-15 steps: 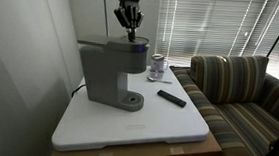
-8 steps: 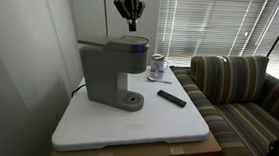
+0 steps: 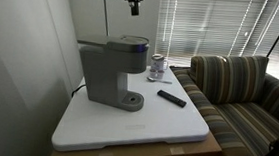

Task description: Push the button on the coffee machine

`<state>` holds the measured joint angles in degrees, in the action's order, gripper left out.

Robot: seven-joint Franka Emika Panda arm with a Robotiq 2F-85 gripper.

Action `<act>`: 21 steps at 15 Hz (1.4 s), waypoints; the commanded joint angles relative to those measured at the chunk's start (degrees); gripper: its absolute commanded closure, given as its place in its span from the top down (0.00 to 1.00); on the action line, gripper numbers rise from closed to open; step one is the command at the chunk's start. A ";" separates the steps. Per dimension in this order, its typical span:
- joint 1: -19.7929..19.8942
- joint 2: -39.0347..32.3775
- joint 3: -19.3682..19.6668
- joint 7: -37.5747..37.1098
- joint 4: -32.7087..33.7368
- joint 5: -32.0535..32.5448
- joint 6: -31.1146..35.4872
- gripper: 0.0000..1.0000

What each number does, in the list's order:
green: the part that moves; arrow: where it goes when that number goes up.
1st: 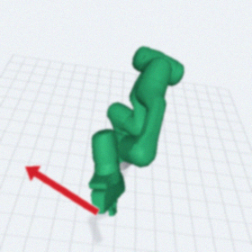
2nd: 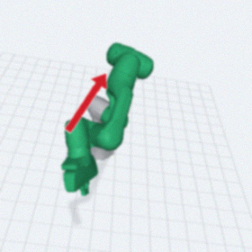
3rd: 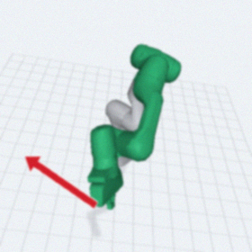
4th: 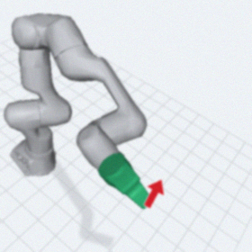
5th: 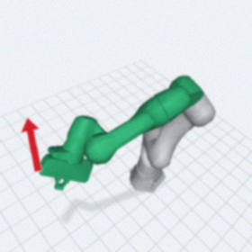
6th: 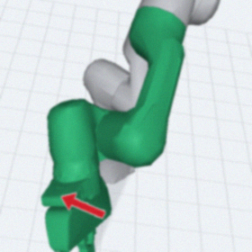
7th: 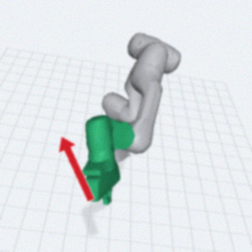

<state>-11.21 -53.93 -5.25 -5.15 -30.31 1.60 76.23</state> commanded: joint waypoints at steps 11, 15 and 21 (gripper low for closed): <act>-0.09 2.17 0.36 -0.88 -0.89 0.76 -1.43 0.47; -0.13 2.24 0.31 -0.53 -0.94 0.78 -1.66 0.75; -0.32 2.44 -0.03 0.35 -1.03 0.51 -2.10 1.00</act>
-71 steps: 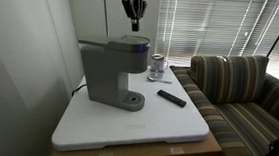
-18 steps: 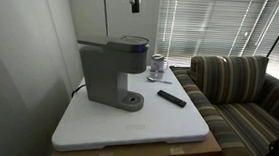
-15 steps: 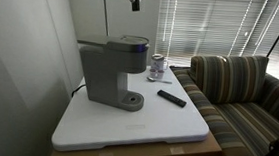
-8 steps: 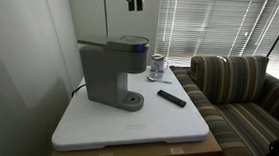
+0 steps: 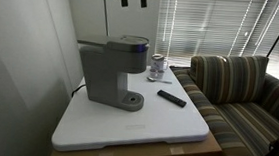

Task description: Push the button on the coffee machine

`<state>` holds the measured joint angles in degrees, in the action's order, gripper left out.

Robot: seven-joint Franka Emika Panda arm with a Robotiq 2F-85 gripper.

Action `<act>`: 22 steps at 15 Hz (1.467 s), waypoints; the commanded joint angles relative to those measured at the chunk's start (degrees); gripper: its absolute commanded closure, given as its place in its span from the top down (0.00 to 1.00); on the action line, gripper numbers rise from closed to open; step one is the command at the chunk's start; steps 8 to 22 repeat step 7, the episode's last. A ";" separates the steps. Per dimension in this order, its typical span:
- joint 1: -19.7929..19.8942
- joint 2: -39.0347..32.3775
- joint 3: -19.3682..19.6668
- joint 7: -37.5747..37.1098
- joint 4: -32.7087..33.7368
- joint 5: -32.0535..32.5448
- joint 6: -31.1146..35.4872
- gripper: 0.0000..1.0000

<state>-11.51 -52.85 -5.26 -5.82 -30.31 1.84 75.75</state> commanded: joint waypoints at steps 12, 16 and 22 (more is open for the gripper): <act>-0.13 0.12 -0.79 2.12 0.01 -0.52 -0.08 1.00; -0.13 0.12 -0.79 2.12 0.01 -0.52 -0.08 1.00; -0.13 0.12 -0.79 2.12 0.01 -0.52 -0.08 1.00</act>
